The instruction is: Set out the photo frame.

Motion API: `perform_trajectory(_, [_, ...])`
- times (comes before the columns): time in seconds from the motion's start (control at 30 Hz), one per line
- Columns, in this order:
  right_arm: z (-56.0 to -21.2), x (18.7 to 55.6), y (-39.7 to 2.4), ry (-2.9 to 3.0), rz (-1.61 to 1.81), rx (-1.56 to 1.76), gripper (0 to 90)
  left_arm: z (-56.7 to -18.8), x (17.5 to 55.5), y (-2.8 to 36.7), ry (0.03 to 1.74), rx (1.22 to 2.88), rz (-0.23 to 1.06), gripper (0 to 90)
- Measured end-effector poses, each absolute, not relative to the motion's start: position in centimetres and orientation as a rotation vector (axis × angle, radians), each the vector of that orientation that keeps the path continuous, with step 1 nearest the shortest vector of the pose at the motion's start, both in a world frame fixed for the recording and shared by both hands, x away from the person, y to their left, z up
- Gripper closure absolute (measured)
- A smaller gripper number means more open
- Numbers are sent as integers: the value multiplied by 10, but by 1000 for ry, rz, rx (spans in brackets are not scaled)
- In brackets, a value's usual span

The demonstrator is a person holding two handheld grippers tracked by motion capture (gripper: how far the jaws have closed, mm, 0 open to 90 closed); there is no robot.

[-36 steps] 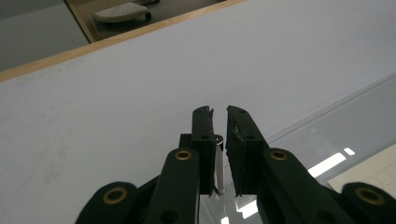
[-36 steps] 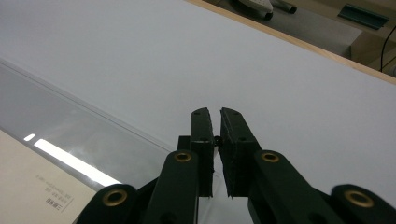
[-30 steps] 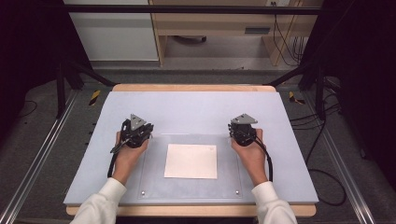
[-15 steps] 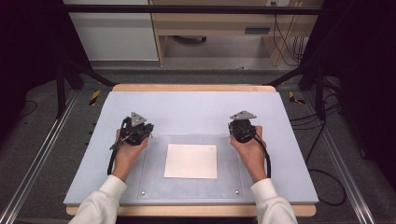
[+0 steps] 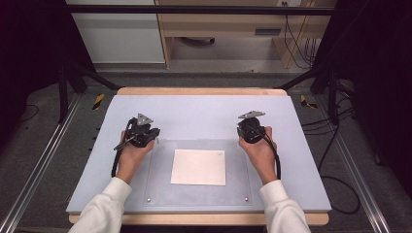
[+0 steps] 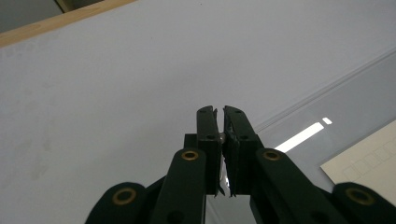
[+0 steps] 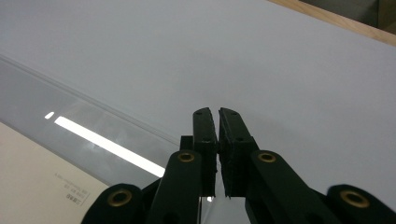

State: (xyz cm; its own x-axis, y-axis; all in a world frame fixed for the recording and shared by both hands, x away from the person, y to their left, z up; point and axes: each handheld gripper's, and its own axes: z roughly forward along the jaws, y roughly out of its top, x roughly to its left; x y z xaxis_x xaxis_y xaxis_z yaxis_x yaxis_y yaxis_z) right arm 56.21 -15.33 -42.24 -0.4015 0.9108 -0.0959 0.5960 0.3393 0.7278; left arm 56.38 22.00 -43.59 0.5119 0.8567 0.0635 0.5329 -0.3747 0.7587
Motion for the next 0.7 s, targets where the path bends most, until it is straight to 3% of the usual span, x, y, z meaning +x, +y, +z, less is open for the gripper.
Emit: perform_trajectory(0.7, [-417,584,-156,2190,823,1377,861,-433,582,225,1151,2092,477,850])
